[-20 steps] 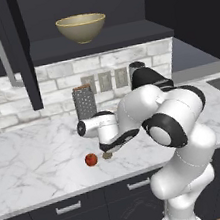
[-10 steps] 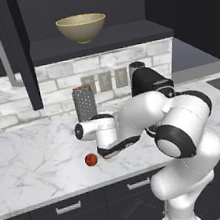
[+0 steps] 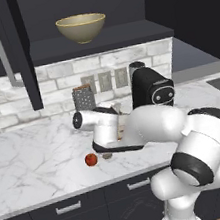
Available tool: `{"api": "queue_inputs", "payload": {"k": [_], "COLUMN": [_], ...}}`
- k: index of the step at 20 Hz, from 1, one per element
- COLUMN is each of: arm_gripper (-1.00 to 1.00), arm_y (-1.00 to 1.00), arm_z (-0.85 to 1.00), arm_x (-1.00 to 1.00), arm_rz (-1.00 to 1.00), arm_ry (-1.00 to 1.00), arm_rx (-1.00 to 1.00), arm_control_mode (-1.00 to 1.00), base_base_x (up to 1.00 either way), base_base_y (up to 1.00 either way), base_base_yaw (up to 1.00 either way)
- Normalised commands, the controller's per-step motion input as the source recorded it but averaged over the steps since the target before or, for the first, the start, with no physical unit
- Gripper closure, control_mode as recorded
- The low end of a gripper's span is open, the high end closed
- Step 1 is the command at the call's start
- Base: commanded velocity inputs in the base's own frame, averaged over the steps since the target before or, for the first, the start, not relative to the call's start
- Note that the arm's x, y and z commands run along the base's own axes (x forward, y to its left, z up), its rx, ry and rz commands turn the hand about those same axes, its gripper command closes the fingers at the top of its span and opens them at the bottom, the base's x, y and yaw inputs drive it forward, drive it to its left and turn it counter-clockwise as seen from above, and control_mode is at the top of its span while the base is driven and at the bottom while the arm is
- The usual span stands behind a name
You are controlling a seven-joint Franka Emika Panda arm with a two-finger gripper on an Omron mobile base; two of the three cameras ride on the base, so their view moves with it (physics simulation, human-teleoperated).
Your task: Pick both bowls and place them on the counter. Then place the garlic in one bowl and place the apple in the other bowl.
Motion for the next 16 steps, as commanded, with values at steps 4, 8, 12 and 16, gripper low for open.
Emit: {"api": "queue_inputs", "payload": {"k": [4,8,12,16], "arm_gripper": [-1.00,-1.00,-1.00,-1.00], "arm_y": [0.00,0.00,0.00,0.01], "arm_z": [0.47,0.23,0.21,0.31], "arm_x": [-0.14,-0.16,-0.13,-0.02], "arm_rz": [-0.04,-0.11,-0.14,-0.18], "arm_ry": [0.00,-0.08,-0.10,-0.11], "arm_rx": [0.13,0.27,0.36,0.39], "arm_control_mode": [-1.00,-1.00,-1.00,-1.00], "base_base_x": [0.00,0.00,0.00,0.00], "base_base_y": [0.00,0.00,0.00,0.00], "base_base_yaw": [0.00,0.00,0.00,0.00]}}
